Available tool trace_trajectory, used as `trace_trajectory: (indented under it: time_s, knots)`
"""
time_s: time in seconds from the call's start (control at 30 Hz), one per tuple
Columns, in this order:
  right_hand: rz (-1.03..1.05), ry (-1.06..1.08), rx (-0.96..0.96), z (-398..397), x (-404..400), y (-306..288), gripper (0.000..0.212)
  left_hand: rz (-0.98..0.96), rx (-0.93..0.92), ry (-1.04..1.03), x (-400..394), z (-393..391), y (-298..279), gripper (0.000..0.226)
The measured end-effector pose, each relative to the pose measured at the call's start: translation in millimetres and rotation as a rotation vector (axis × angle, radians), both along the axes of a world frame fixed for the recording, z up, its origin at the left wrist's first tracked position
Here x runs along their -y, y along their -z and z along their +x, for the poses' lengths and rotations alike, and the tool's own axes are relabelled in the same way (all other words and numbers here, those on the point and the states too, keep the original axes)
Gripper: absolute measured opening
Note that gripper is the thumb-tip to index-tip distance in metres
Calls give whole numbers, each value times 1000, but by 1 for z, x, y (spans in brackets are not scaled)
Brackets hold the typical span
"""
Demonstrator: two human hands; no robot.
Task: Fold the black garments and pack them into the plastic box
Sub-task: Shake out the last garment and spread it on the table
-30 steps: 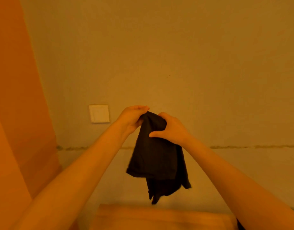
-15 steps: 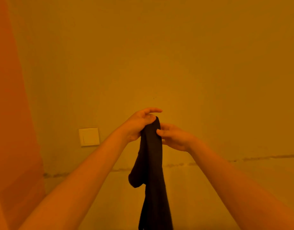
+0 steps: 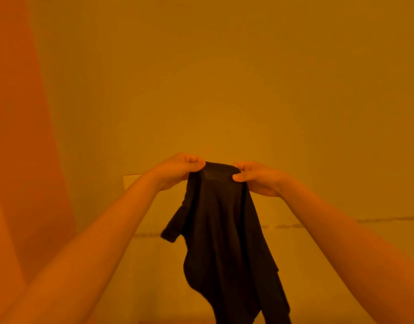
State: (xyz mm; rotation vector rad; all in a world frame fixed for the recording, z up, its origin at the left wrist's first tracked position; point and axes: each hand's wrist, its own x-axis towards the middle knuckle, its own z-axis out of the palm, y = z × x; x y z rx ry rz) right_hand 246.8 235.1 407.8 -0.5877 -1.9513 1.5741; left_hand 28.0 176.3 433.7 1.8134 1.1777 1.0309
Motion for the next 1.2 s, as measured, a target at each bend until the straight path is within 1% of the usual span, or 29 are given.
trace_trajectory:
  time_s: [0.03,0.1,0.13,0.17,0.2,0.27,0.33,0.37,0.4,0.43,0.47,0.53,0.57,0.6,0.67,0.7,0.73,0.77,0.8,0.87,0.93,1.0,1.07,1.1,1.13,1.17,1.2]
  knots:
    - [-11,20,-40,2,1,-1,63,-11,70,10,-1,1,3,27]
    - [-26,92,-140,6,2,-5,40,-26,164,11,-5,-1,11,25]
    - [-23,146,-184,9,2,-8,27,-45,179,28,-7,-3,14,19]
    - [-12,205,-217,12,2,-10,14,-84,181,75,-7,-5,16,8]
    - [11,265,-227,16,1,-12,10,-140,148,142,-8,-9,19,17]
    - [53,342,-207,23,-2,-15,17,-272,-51,214,-7,-18,23,52]
    - [73,389,-185,32,-5,-16,18,-304,-218,162,-12,-29,26,76]
    - [75,407,-185,38,-7,-16,18,-296,-219,119,-16,-37,27,80]
    - [69,431,-192,44,-9,-16,17,-291,-168,83,-18,-44,27,78]
    - [65,460,-201,50,-11,-15,17,-281,-97,59,-20,-51,27,68]
    - [62,488,-212,56,-13,-14,17,-266,-30,34,-20,-55,26,53]
    - [58,530,-200,65,-18,-9,16,-216,82,-48,-18,-55,23,16]
    - [71,552,-154,68,-21,-5,16,-180,107,-96,-18,-52,21,12]
    - [106,580,-67,70,-23,-2,15,-149,128,-128,-18,-46,18,14]
    - [229,615,185,67,-25,3,11,-89,147,-132,-17,-28,12,13]
    - [284,600,273,61,-22,3,9,-70,136,-121,-17,-19,8,11]
    - [322,558,301,50,-18,2,13,-62,118,-101,-15,-6,4,10]
    - [342,491,279,37,-13,1,22,-59,93,-76,-15,5,1,9]
    - [330,410,217,21,-5,-1,32,-53,63,-52,-13,17,-1,8]
    - [267,277,101,-9,9,-4,42,-18,-14,-36,-14,36,-1,7]
    - [287,254,86,-29,16,-3,37,20,-19,-66,-14,45,3,6]
    - [316,274,98,-36,16,3,27,41,61,-129,-13,43,12,8]
    - [349,322,107,-39,14,12,21,-12,167,-124,-8,32,24,8]
    - [351,357,97,-40,11,17,20,-49,183,-90,-6,26,33,11]
    - [338,390,78,-41,9,21,18,-75,164,-71,-4,19,44,16]
    - [313,415,56,-41,7,26,18,-82,119,-95,-3,12,56,18]
    - [277,429,41,-42,5,30,18,-72,89,-154,-1,6,67,16]
